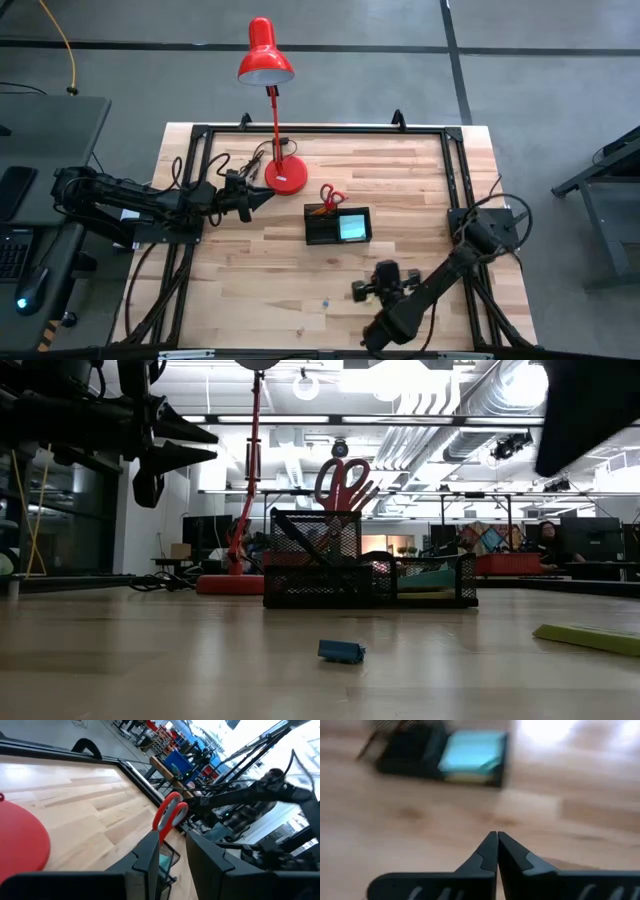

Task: Pick and place office supplies into organizer
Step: Put the yellow eraser into the black desk organizer

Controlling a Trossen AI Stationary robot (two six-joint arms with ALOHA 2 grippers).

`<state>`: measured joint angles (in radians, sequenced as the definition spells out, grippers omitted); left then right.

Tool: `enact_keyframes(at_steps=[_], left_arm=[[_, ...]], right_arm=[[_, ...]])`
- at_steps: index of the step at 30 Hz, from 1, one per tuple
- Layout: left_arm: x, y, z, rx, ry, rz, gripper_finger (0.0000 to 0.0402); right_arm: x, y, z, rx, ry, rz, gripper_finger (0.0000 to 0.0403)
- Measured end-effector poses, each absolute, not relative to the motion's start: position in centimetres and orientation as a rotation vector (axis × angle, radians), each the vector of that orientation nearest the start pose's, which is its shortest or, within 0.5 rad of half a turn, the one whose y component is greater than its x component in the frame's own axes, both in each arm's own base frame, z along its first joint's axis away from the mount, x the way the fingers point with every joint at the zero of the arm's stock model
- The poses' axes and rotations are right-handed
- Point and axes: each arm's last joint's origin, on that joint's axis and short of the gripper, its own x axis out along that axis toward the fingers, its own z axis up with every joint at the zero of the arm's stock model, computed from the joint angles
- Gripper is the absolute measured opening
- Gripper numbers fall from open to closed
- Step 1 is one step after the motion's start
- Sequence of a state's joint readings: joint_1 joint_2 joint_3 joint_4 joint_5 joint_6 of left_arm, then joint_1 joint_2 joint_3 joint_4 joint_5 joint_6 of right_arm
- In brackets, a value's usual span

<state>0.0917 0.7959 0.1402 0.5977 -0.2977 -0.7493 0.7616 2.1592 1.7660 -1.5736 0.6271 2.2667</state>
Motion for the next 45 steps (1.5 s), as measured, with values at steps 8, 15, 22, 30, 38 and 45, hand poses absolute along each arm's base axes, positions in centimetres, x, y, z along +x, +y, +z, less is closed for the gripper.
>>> enact_keyframes(at_steps=[8, 15, 22, 30, 38, 45], left_arm=[[16.0, 2.3, 18.2, -0.743, -0.068, 0.407, 0.0088], [16.0, 2.3, 18.0, -0.687, -0.040, 0.405, 0.0088], [16.1, 2.2, 17.9, -0.693, -0.013, 0.370, 0.0088], [16.0, 2.2, 17.7, -0.663, 0.017, 0.372, 0.0088], [15.9, 2.1, 17.0, -0.653, 0.094, 0.387, 0.0088], [15.9, 2.1, 16.8, -0.653, 0.109, 0.386, 0.0088]], right_arm=[[28.2, 28.1, 20.5, 0.799, 0.695, -1.036, 0.0000], [25.7, 31.0, 20.9, 0.889, 0.459, -0.901, 0.0000], [24.8, 32.7, 17.8, 0.870, 0.558, -0.946, 0.0007], [24.1, 35.2, 12.5, 0.871, 0.477, -0.890, 0.0089], [25.7, 34.1, 11.1, 0.616, 0.464, -0.844, 0.0175], [26.7, 33.8, 8.0, 0.635, 0.445, -0.886, 0.0180]])
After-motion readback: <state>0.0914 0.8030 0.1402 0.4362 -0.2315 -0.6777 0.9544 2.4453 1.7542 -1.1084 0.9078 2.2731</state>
